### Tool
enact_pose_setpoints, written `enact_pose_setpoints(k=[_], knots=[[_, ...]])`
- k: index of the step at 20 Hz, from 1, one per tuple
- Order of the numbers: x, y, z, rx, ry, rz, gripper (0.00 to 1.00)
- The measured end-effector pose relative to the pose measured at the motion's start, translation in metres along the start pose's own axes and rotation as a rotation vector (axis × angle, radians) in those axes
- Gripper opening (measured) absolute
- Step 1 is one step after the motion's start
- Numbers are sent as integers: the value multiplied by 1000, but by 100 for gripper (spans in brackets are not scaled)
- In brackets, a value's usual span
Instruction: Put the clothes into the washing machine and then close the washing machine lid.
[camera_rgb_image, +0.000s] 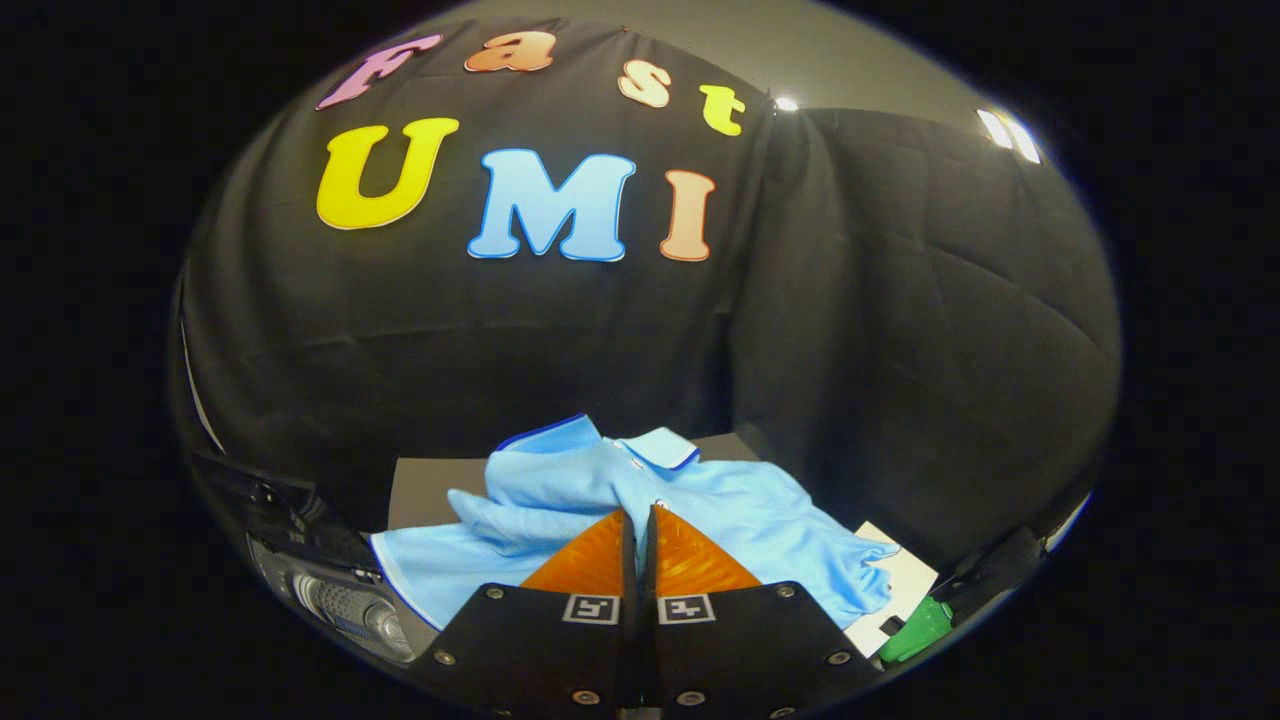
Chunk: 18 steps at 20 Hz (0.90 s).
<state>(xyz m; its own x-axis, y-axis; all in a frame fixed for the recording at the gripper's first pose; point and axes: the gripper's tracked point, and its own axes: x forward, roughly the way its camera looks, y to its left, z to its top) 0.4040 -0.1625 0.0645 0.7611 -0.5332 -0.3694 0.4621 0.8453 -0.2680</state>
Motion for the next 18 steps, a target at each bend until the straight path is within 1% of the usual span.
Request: enact_pose_setpoints(k=[2,4,7,11,13,18], knots=[[-14,-6,23,28,-41,-37,0],[-27,-9,39,61,-71,-54,0],[-42,-15,55,66,-100,-83,0],[-58,-7,72,98,-134,-71,0],[-68,2,78,89,-154,-71,0],[-99,44,93,125,-179,-26,0]])
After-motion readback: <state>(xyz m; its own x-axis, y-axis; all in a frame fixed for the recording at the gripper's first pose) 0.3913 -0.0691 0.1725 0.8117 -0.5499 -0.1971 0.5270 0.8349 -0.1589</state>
